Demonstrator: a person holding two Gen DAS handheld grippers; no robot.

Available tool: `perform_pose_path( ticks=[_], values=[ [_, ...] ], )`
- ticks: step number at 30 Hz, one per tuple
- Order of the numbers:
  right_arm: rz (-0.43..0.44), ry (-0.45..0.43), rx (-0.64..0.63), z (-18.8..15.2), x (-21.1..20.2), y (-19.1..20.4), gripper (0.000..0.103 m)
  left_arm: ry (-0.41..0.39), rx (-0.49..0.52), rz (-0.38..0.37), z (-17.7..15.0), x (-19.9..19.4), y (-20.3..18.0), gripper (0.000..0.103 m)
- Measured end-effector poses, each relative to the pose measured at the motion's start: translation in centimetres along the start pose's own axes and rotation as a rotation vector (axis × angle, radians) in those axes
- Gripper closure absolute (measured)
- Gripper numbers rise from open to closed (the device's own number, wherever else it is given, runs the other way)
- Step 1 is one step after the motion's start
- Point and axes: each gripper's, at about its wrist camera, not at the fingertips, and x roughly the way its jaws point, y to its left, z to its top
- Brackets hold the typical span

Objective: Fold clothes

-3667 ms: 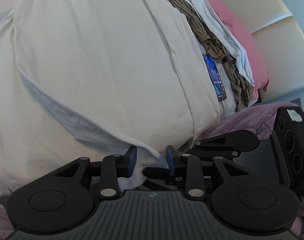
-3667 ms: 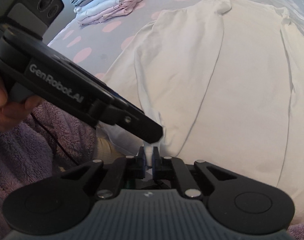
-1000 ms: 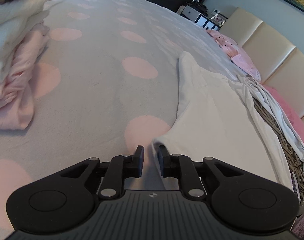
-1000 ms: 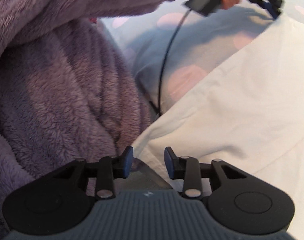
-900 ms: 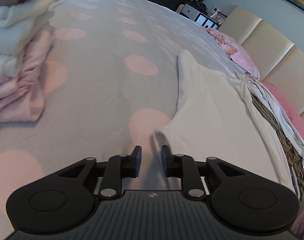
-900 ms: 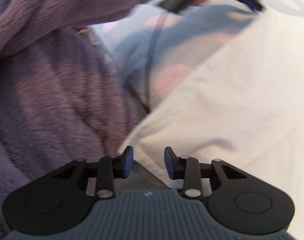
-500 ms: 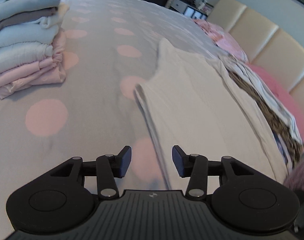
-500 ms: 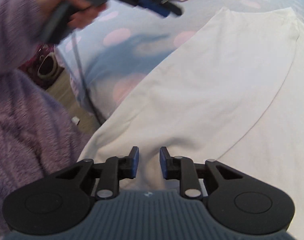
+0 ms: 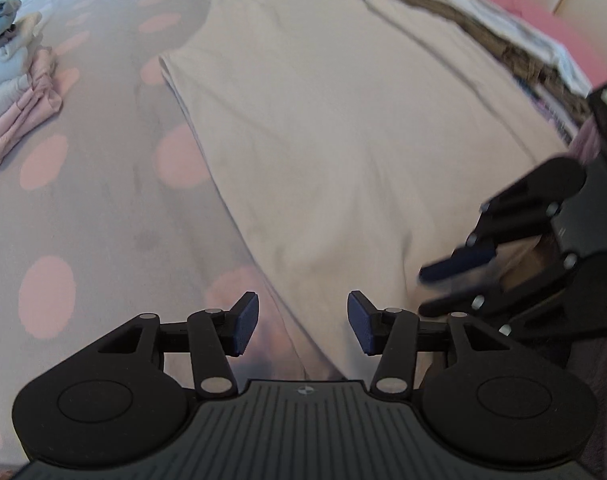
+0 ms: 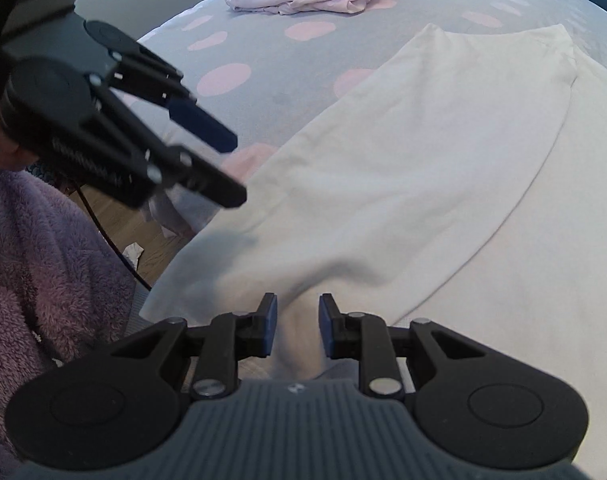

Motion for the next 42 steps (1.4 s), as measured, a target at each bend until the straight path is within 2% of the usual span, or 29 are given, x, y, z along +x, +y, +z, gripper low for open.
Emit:
perform_pose_path(
  ticks=[4, 8, 9, 11, 15, 20, 26, 34, 38, 40, 42],
  values=[
    [-0.037, -0.003, 0.0, -0.7, -0.1, -0.5, 0.076, 0.074, 0.032, 0.015, -0.7, 1.7, -0.7, 0.056],
    [-0.043, -0.006, 0.029, -1.3, -0.6, -1.1, 0.075, 0.176, 0.07, 0.141, -1.6, 3.5, -0.9, 0.057],
    [-0.045, -0.01, 0.035, -1.4, -0.5, -1.1, 0.074, 0.181, 0.073, 0.15, -1.8, 3.6, -1.0, 0.057],
    [-0.049, -0.018, 0.051, -1.7, -0.6, -1.1, 0.07, 0.17, 0.086, 0.136, -1.7, 3.2, -1.5, 0.057],
    [-0.061, -0.035, 0.076, -2.3, -0.7, -1.3, 0.069, 0.151, 0.091, 0.044, -1.5, 2.7, -2.3, 0.056],
    [-0.063, -0.054, 0.081, -2.5, -1.1, -1.1, 0.069, 0.184, 0.082, 0.075, -1.6, 3.8, -2.1, 0.056],
    [-0.056, -0.069, 0.08, -2.9, -1.7, -0.7, 0.069, 0.166, 0.019, 0.058, -1.7, 4.1, -1.1, 0.056],
    [-0.044, -0.076, 0.062, -2.8, -1.6, -0.2, 0.068, 0.141, -0.025, 0.023, -2.2, 3.6, 0.6, 0.076],
    [-0.037, -0.076, 0.051, -2.8, -1.8, 0.0, 0.068, 0.134, -0.052, -0.001, -2.4, 2.9, 1.2, 0.091],
    [-0.036, -0.076, 0.05, -2.8, -1.8, 0.0, 0.068, 0.128, -0.065, -0.03, -2.4, 2.2, 1.7, 0.102],
    [-0.036, -0.076, 0.055, -2.8, -1.9, -0.1, 0.068, 0.122, -0.07, -0.056, -2.2, 1.3, 2.1, 0.103]
  ],
)
